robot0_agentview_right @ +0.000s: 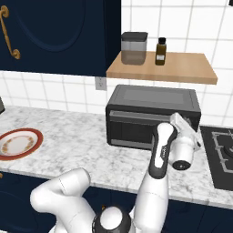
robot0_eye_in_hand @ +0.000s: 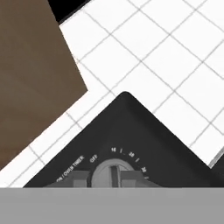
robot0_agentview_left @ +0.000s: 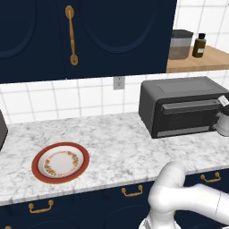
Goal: Pick up the kebab skewer and baguette bread, and place them inside the toaster oven. Close the toaster oven door and start by setting the timer.
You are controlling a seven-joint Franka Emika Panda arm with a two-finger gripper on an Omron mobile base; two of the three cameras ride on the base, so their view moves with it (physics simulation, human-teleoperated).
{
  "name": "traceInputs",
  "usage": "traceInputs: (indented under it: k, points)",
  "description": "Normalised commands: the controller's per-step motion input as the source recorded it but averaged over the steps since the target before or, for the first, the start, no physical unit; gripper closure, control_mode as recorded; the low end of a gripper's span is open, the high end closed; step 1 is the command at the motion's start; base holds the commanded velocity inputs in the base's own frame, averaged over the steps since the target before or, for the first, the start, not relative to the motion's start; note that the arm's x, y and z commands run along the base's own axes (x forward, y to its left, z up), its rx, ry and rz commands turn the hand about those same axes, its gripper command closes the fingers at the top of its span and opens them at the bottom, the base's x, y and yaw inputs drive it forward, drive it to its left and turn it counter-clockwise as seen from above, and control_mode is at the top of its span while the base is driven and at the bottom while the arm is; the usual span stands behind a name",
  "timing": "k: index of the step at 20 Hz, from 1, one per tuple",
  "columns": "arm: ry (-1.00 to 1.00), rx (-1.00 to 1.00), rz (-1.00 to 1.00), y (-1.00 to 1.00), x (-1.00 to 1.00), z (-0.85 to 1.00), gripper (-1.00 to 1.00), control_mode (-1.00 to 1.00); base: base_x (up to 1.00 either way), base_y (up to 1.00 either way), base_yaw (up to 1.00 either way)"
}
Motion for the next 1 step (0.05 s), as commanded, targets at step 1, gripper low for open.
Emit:
traceInputs:
  k: [1]
  points:
    - [0.01,0.20,0.00,0.14,0.20,0.00,1.00,-1.00,0.00,0.00,0.00]
